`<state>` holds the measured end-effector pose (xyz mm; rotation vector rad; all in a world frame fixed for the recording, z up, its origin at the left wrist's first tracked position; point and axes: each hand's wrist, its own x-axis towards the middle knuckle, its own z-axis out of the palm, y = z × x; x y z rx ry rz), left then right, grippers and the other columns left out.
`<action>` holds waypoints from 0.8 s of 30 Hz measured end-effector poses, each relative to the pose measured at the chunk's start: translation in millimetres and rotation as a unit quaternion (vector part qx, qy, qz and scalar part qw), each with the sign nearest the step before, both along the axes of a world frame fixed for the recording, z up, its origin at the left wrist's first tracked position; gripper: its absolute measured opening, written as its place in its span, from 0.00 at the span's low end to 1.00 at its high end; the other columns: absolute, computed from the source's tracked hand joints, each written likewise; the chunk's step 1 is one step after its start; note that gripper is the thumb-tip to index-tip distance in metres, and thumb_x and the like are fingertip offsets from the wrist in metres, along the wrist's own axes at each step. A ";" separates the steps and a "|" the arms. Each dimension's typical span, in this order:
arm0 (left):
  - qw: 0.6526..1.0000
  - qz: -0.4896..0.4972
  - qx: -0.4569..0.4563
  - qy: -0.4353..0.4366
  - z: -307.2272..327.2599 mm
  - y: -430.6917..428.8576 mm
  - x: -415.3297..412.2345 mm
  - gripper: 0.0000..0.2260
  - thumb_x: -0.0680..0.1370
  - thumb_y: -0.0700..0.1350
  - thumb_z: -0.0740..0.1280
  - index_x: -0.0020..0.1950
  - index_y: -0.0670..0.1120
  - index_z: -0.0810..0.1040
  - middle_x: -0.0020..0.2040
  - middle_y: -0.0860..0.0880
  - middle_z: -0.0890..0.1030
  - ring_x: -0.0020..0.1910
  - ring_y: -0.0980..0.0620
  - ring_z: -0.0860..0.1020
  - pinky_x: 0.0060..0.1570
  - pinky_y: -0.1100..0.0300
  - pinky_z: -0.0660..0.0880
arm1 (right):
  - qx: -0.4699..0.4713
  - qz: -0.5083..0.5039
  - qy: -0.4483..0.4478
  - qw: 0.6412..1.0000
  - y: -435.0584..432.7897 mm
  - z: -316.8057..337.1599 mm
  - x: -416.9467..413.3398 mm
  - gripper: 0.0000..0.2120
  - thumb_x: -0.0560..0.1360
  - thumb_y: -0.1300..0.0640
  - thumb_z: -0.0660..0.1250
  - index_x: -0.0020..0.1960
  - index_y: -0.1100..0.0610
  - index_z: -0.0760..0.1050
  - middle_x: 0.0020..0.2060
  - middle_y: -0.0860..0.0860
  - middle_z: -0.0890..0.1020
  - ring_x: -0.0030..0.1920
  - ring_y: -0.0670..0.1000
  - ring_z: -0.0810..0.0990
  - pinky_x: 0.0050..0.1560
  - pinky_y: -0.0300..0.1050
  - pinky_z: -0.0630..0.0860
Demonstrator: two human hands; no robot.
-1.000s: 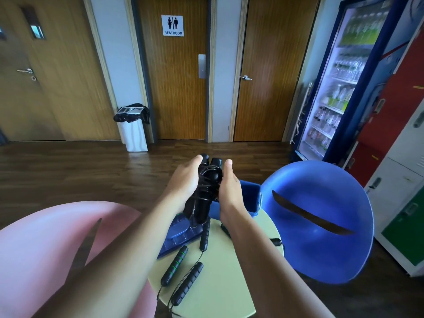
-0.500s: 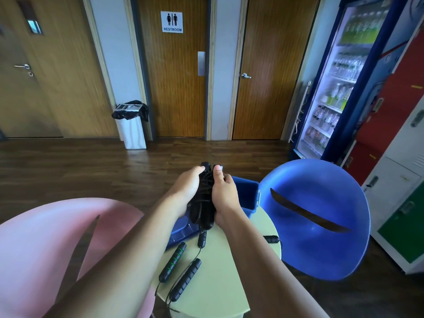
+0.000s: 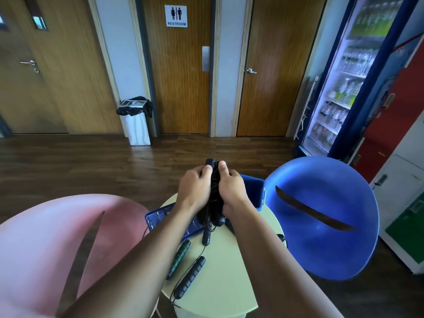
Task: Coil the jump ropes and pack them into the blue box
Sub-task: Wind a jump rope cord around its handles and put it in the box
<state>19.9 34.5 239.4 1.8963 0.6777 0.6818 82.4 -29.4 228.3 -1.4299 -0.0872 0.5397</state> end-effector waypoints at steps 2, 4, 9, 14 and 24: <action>1.000 0.007 -0.007 -0.002 -2.6 1.1 1.6 0.18 0.81 0.47 0.60 0.31 0.44 0.70 0.29 0.48 0.75 0.34 0.46 0.71 0.36 0.52 0.67 | -0.001 -0.008 0.004 1.000 1.4 -1.3 0.7 0.19 0.80 0.40 0.61 0.50 0.56 0.77 0.47 0.58 0.85 0.50 0.60 0.84 0.55 0.63 0.81; 1.000 0.012 -0.013 -0.002 -4.6 2.0 2.6 0.18 0.81 0.47 0.60 0.31 0.43 0.70 0.29 0.48 0.73 0.34 0.45 0.70 0.36 0.51 0.67 | -0.001 -0.013 0.006 1.000 2.5 -1.8 1.6 0.19 0.80 0.40 0.61 0.49 0.56 0.77 0.47 0.58 0.85 0.50 0.60 0.84 0.55 0.62 0.81; 1.000 0.000 -0.022 0.022 2.9 6.0 7.3 0.22 0.81 0.59 0.60 0.37 0.44 0.76 0.33 0.49 0.79 0.37 0.48 0.77 0.37 0.54 0.69 | -0.002 0.010 0.002 1.000 4.8 4.3 8.3 0.23 0.78 0.36 0.60 0.51 0.56 0.79 0.48 0.57 0.86 0.50 0.59 0.85 0.56 0.61 0.80; 1.000 0.011 -0.007 0.023 7.4 27.5 20.3 0.20 0.77 0.63 0.66 0.43 0.45 0.82 0.37 0.51 0.84 0.39 0.51 0.82 0.38 0.57 0.72 | 0.021 0.046 0.043 0.998 -8.5 19.4 19.0 0.24 0.82 0.38 0.55 0.56 0.56 0.79 0.44 0.54 0.86 0.45 0.54 0.85 0.45 0.50 0.82; 0.973 0.043 -0.219 -0.062 -9.2 32.6 19.3 0.10 0.78 0.50 0.65 0.44 0.44 0.76 0.42 0.46 0.80 0.42 0.43 0.81 0.40 0.52 0.81 | 0.028 -0.021 0.134 0.990 -31.1 -17.0 10.4 0.18 0.81 0.42 0.61 0.53 0.56 0.77 0.52 0.58 0.84 0.47 0.59 0.85 0.35 0.50 0.82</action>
